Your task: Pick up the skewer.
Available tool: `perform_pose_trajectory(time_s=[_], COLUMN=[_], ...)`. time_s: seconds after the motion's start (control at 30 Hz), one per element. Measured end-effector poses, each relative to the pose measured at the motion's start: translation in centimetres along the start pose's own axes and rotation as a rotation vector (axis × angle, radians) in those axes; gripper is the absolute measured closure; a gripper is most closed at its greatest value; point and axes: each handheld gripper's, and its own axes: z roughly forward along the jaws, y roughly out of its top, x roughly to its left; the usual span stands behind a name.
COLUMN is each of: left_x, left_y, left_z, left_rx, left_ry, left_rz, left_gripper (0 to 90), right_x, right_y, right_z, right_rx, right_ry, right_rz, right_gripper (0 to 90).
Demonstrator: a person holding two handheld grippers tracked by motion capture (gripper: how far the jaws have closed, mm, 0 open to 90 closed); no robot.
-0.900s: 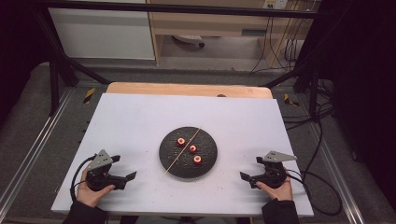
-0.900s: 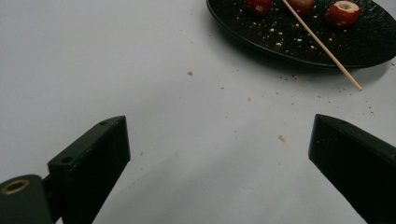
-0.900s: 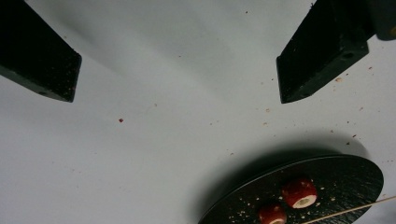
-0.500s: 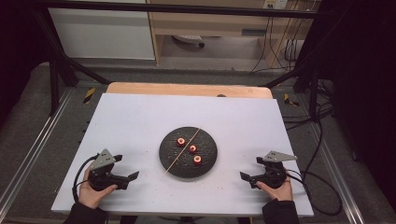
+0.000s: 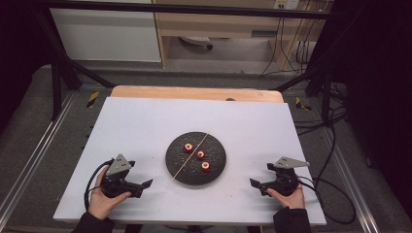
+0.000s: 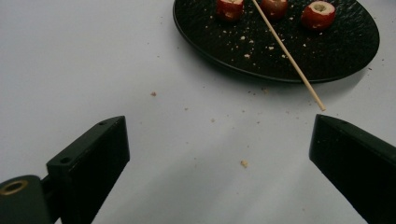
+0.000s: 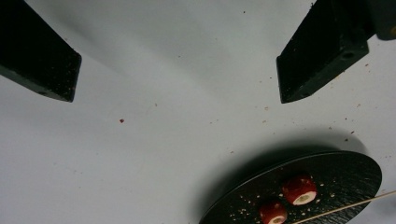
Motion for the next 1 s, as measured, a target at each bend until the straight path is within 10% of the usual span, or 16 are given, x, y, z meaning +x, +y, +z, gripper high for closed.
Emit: perform_pose_trajectory(time_s=[1.0], left_x=[-3.6], left_y=[6.9], left_z=[5.4], left_rx=[0.131], left_ry=[-0.015], left_rz=[0.036], left_gripper=[9.8], right_x=[0.1], right_y=[0.0], right_z=[0.1], right_rx=[0.015], right_ry=[-0.005], right_rz=[-0.009], right_gripper=[0.7])
